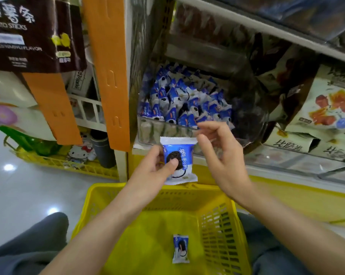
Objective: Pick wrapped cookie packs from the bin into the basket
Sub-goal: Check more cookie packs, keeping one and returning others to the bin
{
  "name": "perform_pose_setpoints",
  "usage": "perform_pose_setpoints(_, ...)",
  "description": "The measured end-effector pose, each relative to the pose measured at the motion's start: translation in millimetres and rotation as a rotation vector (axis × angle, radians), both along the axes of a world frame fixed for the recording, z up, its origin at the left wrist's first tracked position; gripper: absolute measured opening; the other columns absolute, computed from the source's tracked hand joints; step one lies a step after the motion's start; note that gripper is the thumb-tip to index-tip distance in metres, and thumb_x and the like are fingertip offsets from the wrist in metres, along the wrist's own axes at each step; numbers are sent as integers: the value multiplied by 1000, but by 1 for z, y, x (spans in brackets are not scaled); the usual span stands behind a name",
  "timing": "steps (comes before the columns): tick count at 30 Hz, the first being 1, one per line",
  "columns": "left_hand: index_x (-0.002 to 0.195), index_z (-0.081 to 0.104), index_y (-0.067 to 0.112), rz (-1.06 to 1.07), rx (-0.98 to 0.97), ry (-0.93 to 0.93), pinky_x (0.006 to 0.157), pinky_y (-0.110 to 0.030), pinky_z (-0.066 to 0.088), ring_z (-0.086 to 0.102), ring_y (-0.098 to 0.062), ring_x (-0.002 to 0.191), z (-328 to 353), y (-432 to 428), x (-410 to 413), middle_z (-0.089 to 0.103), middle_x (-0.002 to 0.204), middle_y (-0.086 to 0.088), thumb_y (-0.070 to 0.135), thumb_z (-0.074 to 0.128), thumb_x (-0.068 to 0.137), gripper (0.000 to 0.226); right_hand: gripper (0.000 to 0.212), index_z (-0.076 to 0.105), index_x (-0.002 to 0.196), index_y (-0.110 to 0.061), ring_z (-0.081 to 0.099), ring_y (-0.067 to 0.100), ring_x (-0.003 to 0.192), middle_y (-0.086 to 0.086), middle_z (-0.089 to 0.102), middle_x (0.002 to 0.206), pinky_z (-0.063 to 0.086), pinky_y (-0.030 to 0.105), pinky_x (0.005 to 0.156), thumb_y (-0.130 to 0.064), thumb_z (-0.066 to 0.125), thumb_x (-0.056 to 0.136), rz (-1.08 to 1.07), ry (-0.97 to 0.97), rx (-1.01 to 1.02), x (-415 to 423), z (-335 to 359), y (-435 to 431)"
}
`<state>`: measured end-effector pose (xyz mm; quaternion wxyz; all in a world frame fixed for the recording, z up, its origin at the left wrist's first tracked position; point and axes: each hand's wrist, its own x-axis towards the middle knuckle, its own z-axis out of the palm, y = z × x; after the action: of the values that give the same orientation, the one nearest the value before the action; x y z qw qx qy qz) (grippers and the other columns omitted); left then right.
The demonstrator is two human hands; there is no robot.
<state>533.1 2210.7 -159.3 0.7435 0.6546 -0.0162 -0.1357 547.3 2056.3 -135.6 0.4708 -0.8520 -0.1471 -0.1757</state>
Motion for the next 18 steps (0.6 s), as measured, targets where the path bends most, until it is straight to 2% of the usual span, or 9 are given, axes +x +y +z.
perform_pose_setpoints(2, 100, 52, 24, -50, 25, -22, 77, -8, 46, 58, -1, 92, -6, -6, -3, 62, 103, 7, 2, 51, 90, 24, 12, 56, 102, -26, 56, 0, 78, -13, 61, 88, 45, 14, 72, -22, 55, 91, -30, 146, 70, -10, -16, -3)
perform_pose_setpoints(3, 98, 51, 25, -71, 44, -26, 76, -9, 46, 58, -3, 93, -8, -9, -4, 62, 102, 7, 0, 51, 90, 26, 7, 59, 95, -25, 54, 1, 73, -8, 62, 81, 45, 19, 68, -21, 55, 91, -37, 224, 127, -15, -22, -4)
perform_pose_setpoints(5, 96, 50, 25, -97, 76, -24, 76, -12, 47, 58, -6, 93, -14, -13, -6, 62, 101, 6, -3, 51, 89, 29, 12, 63, 81, -20, 51, 9, 69, 10, 61, 70, 44, 36, 65, -19, 55, 91, -69, 327, 226, -21, -33, -5)
perform_pose_setpoints(6, 95, 49, 25, -103, 91, -25, 78, -14, 47, 58, -7, 93, -16, -15, -7, 61, 101, 5, -5, 51, 88, 30, 15, 63, 78, -17, 51, 11, 69, 11, 61, 68, 45, 38, 65, -17, 55, 91, -77, 360, 264, -23, -37, -7)
perform_pose_setpoints(9, 94, 50, 23, -103, 121, -20, 81, -18, 48, 59, -7, 92, -21, -18, -11, 61, 101, 3, -3, 51, 89, 27, 17, 65, 77, -15, 55, 6, 65, -5, 62, 65, 49, 28, 62, -13, 55, 91, -74, 451, 378, -24, -44, -8)
perform_pose_setpoints(11, 93, 53, 20, -75, 113, -5, 71, -12, 47, 60, 0, 81, -24, -19, -12, 62, 94, 3, 4, 52, 90, 17, 18, 65, 77, -15, 56, 2, 59, -7, 62, 61, 49, 20, 53, -11, 55, 91, -82, 521, 453, -24, -48, -6)
perform_pose_setpoints(13, 87, 53, 11, -16, 117, 23, 61, -10, 44, 57, -3, 71, -26, -18, -12, 59, 81, 0, 12, 50, 92, 6, 16, 65, 78, -14, 56, -1, 56, -6, 62, 61, 47, 15, 49, -11, 56, 91, -71, 558, 433, -24, -53, -4)
perform_pose_setpoints(16, 84, 50, 5, 65, 190, 42, 52, -16, 38, 47, -12, 66, -30, -13, -13, 51, 73, -8, 16, 48, 94, 16, 18, 64, 75, -23, 55, 0, 60, -8, 62, 65, 46, 16, 50, -13, 59, 89, -13, 518, 298, -27, -59, -1)
perform_pose_setpoints(18, 79, 49, 6, 92, 236, 45, 48, -17, 33, 42, -12, 61, -31, -11, -15, 46, 68, -9, 17, 48, 94, 18, 15, 64, 75, -22, 53, 0, 62, -11, 61, 69, 45, 15, 55, -14, 61, 88, 27, 401, 143, -30, -59, 1)
